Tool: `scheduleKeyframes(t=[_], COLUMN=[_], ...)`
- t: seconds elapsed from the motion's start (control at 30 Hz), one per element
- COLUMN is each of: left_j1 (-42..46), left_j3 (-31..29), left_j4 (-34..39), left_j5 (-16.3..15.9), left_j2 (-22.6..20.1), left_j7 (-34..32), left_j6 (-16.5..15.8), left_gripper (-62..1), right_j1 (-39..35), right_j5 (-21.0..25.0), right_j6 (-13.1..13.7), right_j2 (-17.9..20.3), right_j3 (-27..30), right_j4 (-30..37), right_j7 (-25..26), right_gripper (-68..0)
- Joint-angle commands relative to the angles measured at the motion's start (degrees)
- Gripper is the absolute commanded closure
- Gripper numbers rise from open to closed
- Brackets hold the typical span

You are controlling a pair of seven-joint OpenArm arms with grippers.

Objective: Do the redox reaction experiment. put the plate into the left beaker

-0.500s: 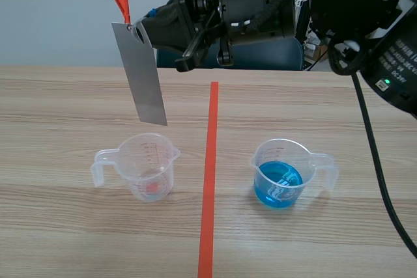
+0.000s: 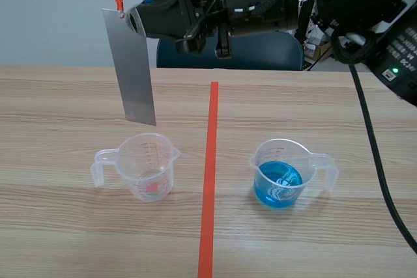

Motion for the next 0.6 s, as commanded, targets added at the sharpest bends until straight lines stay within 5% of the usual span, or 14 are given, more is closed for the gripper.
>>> scheduleKeyframes(t=[0.0,0.57], left_j1=[-0.13,-0.13], left_j3=[-0.37,-0.37], left_j4=[0.85,0.85], left_j5=[-0.37,-0.37], left_j2=[-0.04,-0.02], left_j7=[-0.96,-0.96], left_j6=[0.07,0.07], left_gripper=[-62.3,-62.3], right_j1=[1.62,1.53], right_j5=[0.96,-1.31], right_j6=[0.46,0.46], right_j2=[-0.2,-0.35], right_j3=[0.61,-1.86], right_j4=[1.05,1.05], right_j7=[0.81,1.46], right_gripper=[-0.6,-0.6])
